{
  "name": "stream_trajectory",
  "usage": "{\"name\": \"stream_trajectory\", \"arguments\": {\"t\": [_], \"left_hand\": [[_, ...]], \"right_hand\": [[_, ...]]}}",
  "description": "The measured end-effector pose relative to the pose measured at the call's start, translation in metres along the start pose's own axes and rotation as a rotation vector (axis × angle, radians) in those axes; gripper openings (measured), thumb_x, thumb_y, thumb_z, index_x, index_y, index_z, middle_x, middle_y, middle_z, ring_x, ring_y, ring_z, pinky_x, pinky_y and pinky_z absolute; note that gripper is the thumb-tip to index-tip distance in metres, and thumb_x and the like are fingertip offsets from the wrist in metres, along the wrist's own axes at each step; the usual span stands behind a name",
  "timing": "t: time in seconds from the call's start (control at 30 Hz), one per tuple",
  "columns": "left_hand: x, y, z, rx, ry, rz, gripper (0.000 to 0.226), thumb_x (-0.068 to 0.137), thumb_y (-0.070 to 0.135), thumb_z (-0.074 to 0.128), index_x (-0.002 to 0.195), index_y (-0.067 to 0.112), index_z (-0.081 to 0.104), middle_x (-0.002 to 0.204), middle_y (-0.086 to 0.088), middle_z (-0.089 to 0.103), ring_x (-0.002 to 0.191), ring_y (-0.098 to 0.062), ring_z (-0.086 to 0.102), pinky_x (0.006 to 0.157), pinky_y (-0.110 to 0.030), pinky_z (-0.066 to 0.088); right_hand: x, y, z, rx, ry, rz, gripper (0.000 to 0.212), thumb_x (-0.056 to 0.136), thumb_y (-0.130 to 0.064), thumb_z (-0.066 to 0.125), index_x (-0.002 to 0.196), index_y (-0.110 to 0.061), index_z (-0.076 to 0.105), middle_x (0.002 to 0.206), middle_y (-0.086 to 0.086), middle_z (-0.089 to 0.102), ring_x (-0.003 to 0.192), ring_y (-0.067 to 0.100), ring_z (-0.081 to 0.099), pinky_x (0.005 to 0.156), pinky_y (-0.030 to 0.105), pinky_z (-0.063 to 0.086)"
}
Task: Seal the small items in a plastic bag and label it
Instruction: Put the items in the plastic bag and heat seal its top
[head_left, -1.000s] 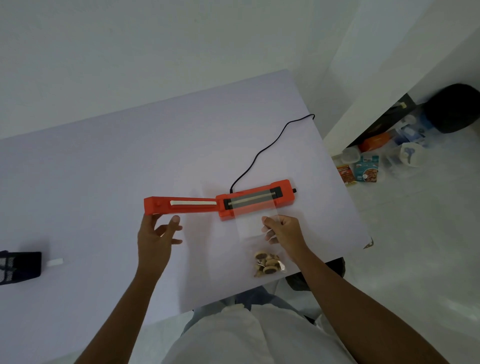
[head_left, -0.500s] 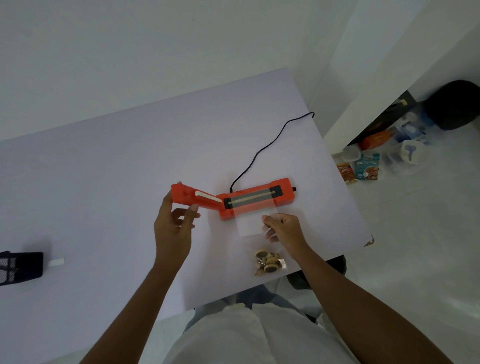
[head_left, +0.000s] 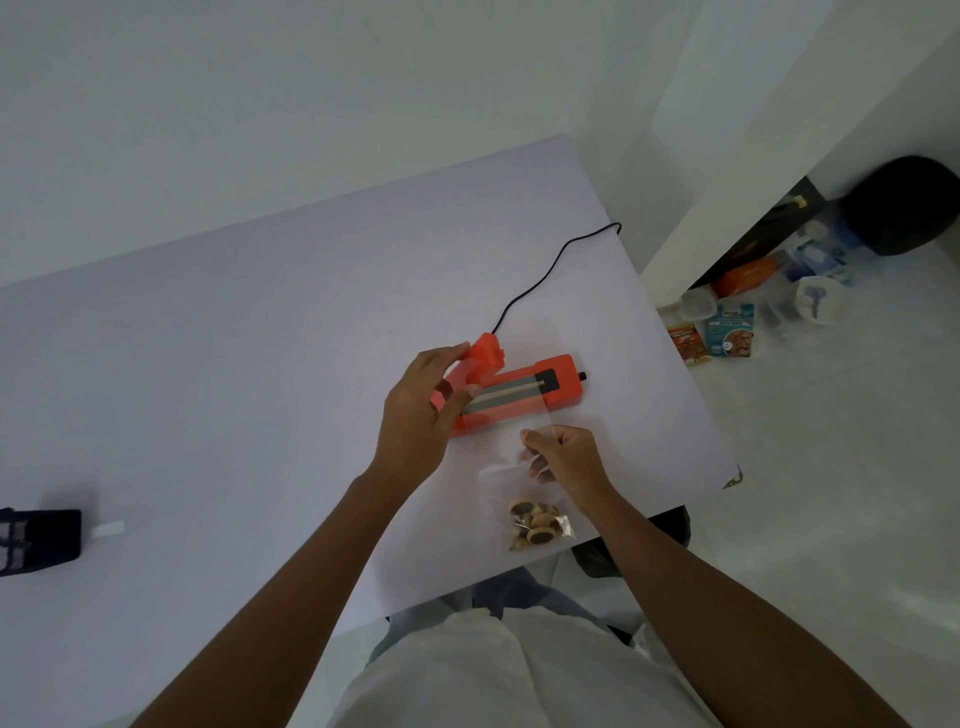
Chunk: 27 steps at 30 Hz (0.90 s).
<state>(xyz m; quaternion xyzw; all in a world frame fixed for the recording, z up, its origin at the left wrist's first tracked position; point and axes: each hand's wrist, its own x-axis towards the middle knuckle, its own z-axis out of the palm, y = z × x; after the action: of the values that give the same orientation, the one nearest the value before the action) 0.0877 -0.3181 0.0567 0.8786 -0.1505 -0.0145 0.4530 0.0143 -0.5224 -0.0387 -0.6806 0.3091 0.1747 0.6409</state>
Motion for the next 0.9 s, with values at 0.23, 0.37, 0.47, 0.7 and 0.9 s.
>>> {"name": "stream_trajectory", "arguments": {"t": [0.23, 0.37, 0.47, 0.7, 0.9], "left_hand": [[0.016, 0.002, 0.017, 0.155, -0.107, 0.070, 0.045, 0.094, 0.030, 0.060, 0.136, 0.014, 0.052, 0.129, -0.004, 0.060, 0.111, -0.018, 0.060, 0.091, -0.023, 0.048], [0.025, 0.003, 0.030, 0.221, -0.228, 0.048, 0.049, 0.097, 0.035, 0.055, 0.141, 0.016, 0.046, 0.132, -0.007, 0.056, 0.115, -0.022, 0.057, 0.096, -0.033, 0.048], [0.031, 0.001, 0.040, 0.244, -0.311, 0.051, 0.050, 0.098, 0.032, 0.052, 0.144, 0.015, 0.043, 0.134, -0.008, 0.055, 0.118, -0.023, 0.055, 0.099, -0.032, 0.045], [0.043, -0.006, 0.059, 0.259, -0.385, 0.035, 0.044, 0.095, 0.028, 0.058, 0.136, 0.014, 0.052, 0.131, -0.006, 0.060, 0.119, -0.023, 0.056, 0.100, -0.033, 0.042], [0.050, -0.011, 0.070, 0.312, -0.438, 0.050, 0.043, 0.095, 0.032, 0.057, 0.134, 0.014, 0.054, 0.128, -0.006, 0.061, 0.114, -0.023, 0.056, 0.096, -0.034, 0.043]], "right_hand": [[-0.001, -0.002, 0.001, 0.004, 0.016, 0.003, 0.023, 0.091, -0.026, 0.071, 0.082, -0.005, 0.072, 0.076, 0.008, 0.076, 0.052, 0.015, 0.067, 0.048, 0.024, 0.054], [-0.001, -0.003, 0.001, 0.010, 0.021, 0.013, 0.022, 0.090, -0.026, 0.072, 0.081, -0.005, 0.072, 0.074, 0.007, 0.076, 0.052, 0.016, 0.066, 0.048, 0.025, 0.054], [-0.001, -0.004, 0.002, 0.007, 0.031, 0.021, 0.022, 0.089, -0.026, 0.072, 0.081, -0.006, 0.072, 0.074, 0.007, 0.076, 0.052, 0.015, 0.066, 0.048, 0.024, 0.054], [0.000, -0.005, 0.002, -0.013, 0.024, 0.043, 0.023, 0.091, -0.026, 0.071, 0.082, -0.005, 0.072, 0.065, -0.002, 0.074, 0.050, 0.009, 0.066, 0.048, 0.021, 0.053], [0.003, -0.004, 0.003, -0.006, 0.021, 0.047, 0.022, 0.091, -0.026, 0.070, 0.084, -0.005, 0.073, 0.072, 0.001, 0.076, 0.051, 0.010, 0.066, 0.049, 0.022, 0.054]]}}
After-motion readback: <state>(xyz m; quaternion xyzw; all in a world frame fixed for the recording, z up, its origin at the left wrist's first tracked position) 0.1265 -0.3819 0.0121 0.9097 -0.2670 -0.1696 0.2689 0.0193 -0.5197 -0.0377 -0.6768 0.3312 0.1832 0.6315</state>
